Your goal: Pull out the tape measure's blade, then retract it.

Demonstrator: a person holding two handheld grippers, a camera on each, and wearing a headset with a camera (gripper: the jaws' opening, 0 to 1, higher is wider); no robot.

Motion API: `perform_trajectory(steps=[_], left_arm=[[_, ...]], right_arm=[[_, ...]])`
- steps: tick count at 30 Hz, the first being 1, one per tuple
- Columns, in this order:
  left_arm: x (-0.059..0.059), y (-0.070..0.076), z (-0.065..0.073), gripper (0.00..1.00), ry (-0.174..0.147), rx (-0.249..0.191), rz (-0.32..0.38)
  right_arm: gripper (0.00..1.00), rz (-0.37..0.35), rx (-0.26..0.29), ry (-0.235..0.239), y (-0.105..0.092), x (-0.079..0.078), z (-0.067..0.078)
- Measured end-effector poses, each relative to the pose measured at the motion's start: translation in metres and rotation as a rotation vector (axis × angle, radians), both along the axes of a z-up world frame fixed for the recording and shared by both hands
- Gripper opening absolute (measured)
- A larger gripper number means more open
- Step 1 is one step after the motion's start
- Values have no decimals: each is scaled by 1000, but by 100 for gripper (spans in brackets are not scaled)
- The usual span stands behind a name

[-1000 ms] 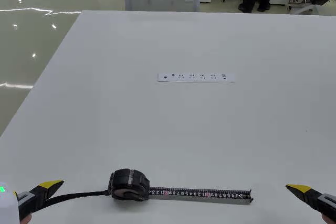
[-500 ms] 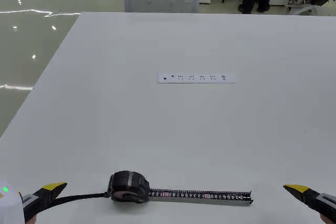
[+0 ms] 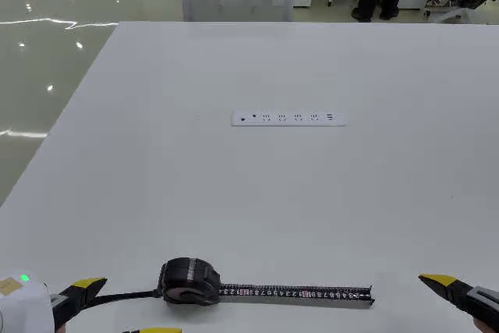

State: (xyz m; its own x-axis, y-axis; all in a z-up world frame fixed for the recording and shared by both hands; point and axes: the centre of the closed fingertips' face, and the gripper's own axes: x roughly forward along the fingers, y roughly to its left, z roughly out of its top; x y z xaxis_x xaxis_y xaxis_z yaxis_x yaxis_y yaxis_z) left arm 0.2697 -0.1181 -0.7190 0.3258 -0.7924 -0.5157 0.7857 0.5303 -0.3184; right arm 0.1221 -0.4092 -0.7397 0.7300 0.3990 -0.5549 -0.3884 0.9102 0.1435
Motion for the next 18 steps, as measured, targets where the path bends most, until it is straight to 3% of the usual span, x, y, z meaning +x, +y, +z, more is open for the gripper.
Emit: perform_trajectory(steps=[7,18], left_arm=[[-1,-14,4,93,20,-12,4],[2,-27,-3,94,51,11,-1]], right_arm=[[90,7,4,0,2,1,0],[89,16,2,3,2,1,0]])
